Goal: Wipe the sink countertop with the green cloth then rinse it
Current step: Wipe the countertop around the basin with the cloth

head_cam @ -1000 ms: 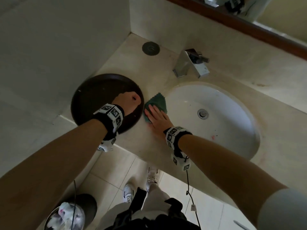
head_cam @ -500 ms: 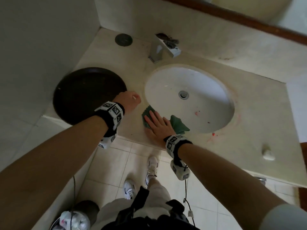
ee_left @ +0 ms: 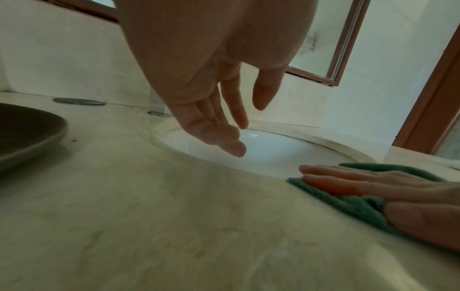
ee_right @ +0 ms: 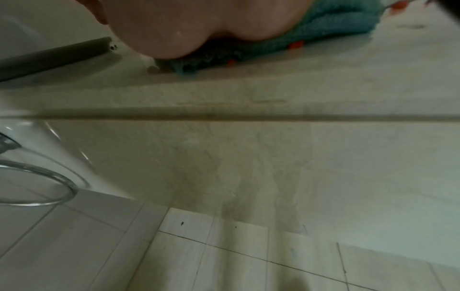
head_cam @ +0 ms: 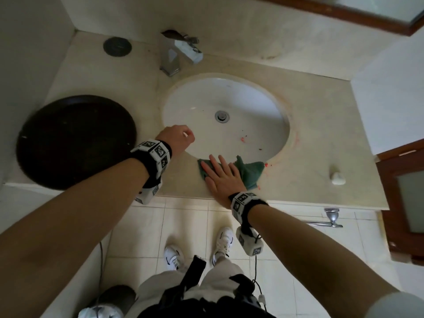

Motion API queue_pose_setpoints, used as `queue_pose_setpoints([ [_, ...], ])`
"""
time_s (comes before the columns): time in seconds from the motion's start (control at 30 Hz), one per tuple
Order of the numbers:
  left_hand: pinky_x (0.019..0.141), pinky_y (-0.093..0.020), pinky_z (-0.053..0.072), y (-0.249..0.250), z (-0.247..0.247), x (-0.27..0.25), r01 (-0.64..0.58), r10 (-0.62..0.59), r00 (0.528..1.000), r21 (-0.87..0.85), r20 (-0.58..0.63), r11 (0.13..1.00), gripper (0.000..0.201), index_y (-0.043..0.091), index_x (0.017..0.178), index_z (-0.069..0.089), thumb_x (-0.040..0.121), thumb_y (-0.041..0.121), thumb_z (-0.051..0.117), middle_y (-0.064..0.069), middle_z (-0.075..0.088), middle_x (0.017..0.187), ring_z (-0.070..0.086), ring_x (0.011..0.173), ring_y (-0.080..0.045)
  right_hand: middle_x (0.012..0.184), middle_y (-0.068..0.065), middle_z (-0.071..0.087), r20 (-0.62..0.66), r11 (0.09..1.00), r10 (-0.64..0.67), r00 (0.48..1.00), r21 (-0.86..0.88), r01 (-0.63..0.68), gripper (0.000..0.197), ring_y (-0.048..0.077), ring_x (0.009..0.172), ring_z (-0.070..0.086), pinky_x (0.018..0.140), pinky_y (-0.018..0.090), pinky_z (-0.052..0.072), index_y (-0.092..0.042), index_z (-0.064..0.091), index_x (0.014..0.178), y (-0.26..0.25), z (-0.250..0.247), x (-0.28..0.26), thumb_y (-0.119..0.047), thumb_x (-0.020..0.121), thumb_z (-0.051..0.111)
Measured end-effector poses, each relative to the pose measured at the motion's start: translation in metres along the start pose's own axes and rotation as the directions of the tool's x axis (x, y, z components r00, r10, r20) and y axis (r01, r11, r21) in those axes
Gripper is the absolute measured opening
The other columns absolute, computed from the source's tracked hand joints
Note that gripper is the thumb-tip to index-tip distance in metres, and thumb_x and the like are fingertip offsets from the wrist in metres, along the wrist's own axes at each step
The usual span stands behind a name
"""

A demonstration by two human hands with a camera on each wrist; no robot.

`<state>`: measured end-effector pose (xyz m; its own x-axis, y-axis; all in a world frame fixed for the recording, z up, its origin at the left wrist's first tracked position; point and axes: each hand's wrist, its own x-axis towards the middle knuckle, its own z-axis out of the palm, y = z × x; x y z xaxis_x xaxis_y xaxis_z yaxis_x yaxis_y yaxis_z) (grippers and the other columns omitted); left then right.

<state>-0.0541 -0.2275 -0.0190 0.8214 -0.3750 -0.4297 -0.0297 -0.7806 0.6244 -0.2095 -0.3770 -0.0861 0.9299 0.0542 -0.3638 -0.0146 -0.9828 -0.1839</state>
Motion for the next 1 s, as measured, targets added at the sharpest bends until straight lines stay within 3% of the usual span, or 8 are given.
queue_pose_setpoints([
  [0.17, 0.087, -0.04, 0.054, 0.025, 0.021, 0.013, -0.025, 0.024, 0.999, 0.035, 0.031, 0.999, 0.026, 0.023, 0.106, 0.067, 0.088, 0.035, 0.054, -0.008, 0.07, 0.111, 0.067, 0.095, -0.031, 0.163, -0.007, -0.003, -0.015, 1.0, 0.008, 1.0, -0.026, -0.008, 0.057, 0.02, 0.15, -0.007, 0.121, 0.04, -0.004, -0.039, -0.001, 0.152, 0.032, 0.0, -0.017, -0.049, 0.096, 0.0],
  [0.37, 0.084, -0.039, 0.056, 0.048, 0.043, 0.033, -0.021, 0.018, 0.998, 0.042, 0.055, 0.999, 0.024, 0.026, 0.105, 0.066, 0.088, 0.036, 0.053, -0.006, 0.069, 0.11, 0.067, 0.095, -0.031, 0.163, -0.009, -0.003, 0.001, 0.998, 0.018, 1.0, -0.053, -0.018, 0.054, 0.019, 0.15, -0.009, 0.121, 0.042, -0.005, -0.041, -0.001, 0.151, 0.078, -0.005, -0.028, -0.048, 0.098, 0.004],
  [0.67, 0.082, -0.036, 0.056, 0.083, 0.07, 0.061, 0.03, -0.033, 0.997, 0.04, 0.073, 0.999, 0.023, 0.027, 0.104, 0.064, 0.088, 0.037, 0.052, -0.004, 0.069, 0.11, 0.066, 0.094, -0.029, 0.163, -0.007, -0.009, 0.097, 0.99, 0.026, 0.995, -0.142, -0.012, 0.061, 0.022, 0.149, -0.015, 0.117, 0.044, -0.01, -0.048, 0.005, 0.149, 0.156, -0.032, -0.009, -0.059, 0.091, -0.007],
  [0.77, 0.081, -0.036, 0.056, 0.095, 0.074, 0.068, 0.024, -0.026, 0.997, 0.026, 0.072, 0.999, 0.025, 0.024, 0.106, 0.065, 0.089, 0.036, 0.052, -0.004, 0.069, 0.109, 0.068, 0.091, -0.028, 0.16, -0.002, -0.022, 0.109, 0.983, 0.158, 0.981, 0.076, -0.166, 0.05, 0.024, 0.146, -0.026, 0.115, 0.049, -0.015, -0.051, 0.016, 0.148, 0.157, -0.043, -0.001, -0.057, 0.098, 0.015],
  [0.83, 0.08, -0.038, 0.058, 0.099, 0.072, 0.072, 0.018, -0.018, 0.998, 0.011, 0.059, 1.0, 0.026, 0.024, 0.107, 0.064, 0.089, 0.037, 0.05, -0.004, 0.07, 0.106, 0.069, 0.086, -0.027, 0.159, 0.001, -0.026, 0.044, 0.922, 0.324, 0.945, 0.211, -0.326, 0.055, 0.024, 0.145, -0.028, 0.115, 0.05, -0.013, -0.046, 0.013, 0.15, 0.155, -0.045, 0.003, -0.059, 0.097, 0.021],
  [0.9, 0.081, -0.04, 0.058, 0.1, 0.068, 0.072, 0.016, -0.016, 0.999, 0.009, 0.051, 1.0, 0.026, 0.025, 0.107, 0.064, 0.089, 0.038, 0.05, -0.006, 0.071, 0.103, 0.07, 0.084, -0.027, 0.159, 0.008, -0.025, -0.009, 0.864, 0.477, 0.879, 0.187, -0.467, 0.064, 0.028, 0.146, -0.025, 0.116, 0.053, -0.009, -0.038, 0.004, 0.153, 0.151, -0.04, 0.006, -0.06, 0.096, 0.023],
  [1.0, 0.081, -0.04, 0.058, 0.097, 0.064, 0.069, 0.008, -0.008, 0.999, -0.002, 0.041, 1.0, 0.024, 0.026, 0.105, 0.064, 0.089, 0.036, 0.05, -0.007, 0.072, 0.101, 0.07, 0.084, -0.027, 0.16, 0.015, -0.019, -0.066, 0.797, 0.6, 0.797, 0.131, -0.589, 0.075, 0.033, 0.147, -0.017, 0.115, 0.058, -0.004, -0.026, -0.003, 0.154, 0.143, -0.026, 0.009, -0.061, 0.093, 0.025],
])
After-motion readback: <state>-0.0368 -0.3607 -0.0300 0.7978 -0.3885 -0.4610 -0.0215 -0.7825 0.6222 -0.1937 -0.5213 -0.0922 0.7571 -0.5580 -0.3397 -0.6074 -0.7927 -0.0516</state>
